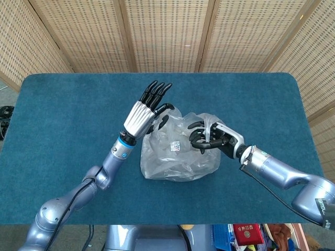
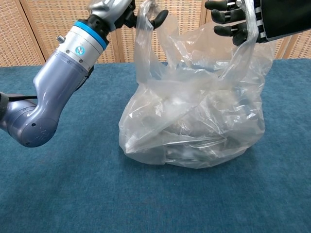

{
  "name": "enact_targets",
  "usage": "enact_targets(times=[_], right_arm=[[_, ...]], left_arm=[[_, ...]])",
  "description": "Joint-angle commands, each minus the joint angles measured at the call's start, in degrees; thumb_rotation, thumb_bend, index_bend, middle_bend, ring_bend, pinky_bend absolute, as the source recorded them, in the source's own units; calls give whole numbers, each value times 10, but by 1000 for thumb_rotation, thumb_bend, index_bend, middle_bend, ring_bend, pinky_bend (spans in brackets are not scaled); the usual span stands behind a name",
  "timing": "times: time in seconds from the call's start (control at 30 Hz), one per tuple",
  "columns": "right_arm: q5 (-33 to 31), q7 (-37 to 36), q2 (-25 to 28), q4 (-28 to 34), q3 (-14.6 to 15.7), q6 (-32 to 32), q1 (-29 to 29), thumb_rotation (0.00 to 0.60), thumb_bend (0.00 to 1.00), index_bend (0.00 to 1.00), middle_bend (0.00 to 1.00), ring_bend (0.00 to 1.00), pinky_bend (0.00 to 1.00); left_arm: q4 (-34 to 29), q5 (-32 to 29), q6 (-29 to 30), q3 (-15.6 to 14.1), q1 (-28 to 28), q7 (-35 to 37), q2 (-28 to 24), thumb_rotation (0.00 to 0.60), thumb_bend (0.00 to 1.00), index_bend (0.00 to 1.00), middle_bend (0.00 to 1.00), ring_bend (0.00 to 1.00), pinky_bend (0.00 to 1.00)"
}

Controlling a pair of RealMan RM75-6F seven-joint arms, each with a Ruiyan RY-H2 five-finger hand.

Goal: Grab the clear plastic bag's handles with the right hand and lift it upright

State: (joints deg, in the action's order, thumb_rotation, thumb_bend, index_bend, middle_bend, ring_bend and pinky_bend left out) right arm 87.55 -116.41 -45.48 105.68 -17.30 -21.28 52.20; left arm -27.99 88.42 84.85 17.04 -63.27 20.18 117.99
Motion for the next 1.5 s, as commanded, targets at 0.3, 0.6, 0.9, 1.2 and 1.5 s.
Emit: enact_targets(times=[0.3,0.6,0.9,1.2,1.5], right_arm=[[-23,3,-12,-6,-3,-11,14,600,0,344,504,412,560],[-53,28,-37,-6,-16,-45,6,600,0,348,498,389,500],[-87,99,-74,10,-24,-99,-12,600,0,375,486,345,355],[-132,166,-100,34,-38,-122,-24,600,2,383,412,200,246],[-144,186,-116,35,-61,-132,-39,600,37,343,358,154,215]], left_arm=[[-75,-8,31,13,-2,-5,-49,600,442,389,0,0,0],[-165,2,41,18,-4,-53,-113,600,413,350,0,0,0],[-271,13,23,20,-10,-124,-171,600,412,319,0,0,6],[-326,2,-6,31,-16,-181,-191,600,412,314,0,0,14],[-335,1,-17,35,-20,-198,-194,600,411,311,0,0,14]])
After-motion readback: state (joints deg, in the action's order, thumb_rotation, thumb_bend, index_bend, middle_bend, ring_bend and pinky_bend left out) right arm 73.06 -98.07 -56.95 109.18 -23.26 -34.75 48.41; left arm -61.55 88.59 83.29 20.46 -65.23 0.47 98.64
